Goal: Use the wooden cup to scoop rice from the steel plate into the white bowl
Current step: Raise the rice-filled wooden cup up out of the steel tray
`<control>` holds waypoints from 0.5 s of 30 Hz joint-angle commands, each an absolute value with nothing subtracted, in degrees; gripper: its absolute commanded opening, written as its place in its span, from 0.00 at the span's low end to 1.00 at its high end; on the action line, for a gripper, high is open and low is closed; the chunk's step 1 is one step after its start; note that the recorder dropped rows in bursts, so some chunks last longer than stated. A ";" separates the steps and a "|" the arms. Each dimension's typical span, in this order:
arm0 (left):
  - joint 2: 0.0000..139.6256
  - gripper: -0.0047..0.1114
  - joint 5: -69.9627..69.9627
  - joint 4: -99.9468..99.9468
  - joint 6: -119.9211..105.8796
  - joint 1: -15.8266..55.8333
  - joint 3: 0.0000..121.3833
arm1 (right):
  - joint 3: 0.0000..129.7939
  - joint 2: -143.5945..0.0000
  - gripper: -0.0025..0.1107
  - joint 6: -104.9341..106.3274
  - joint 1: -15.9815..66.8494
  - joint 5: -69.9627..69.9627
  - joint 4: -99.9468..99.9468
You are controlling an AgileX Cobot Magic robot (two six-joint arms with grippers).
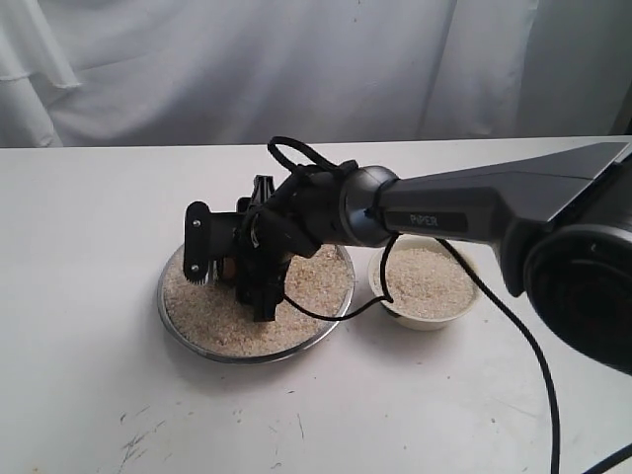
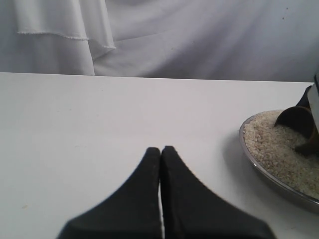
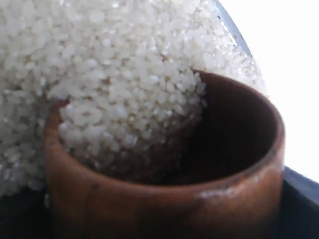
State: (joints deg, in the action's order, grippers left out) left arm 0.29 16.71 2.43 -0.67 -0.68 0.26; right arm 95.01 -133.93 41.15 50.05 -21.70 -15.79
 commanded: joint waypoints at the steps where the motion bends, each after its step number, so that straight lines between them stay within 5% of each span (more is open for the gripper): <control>1: 0.00 0.04 16.34 2.48 -0.49 -0.60 0.00 | 94.18 -135.92 0.02 44.42 49.59 -24.41 -10.17; 15: 0.00 0.04 16.34 2.48 -0.49 -0.60 0.00 | 94.18 -134.81 0.02 52.94 47.19 -27.07 3.04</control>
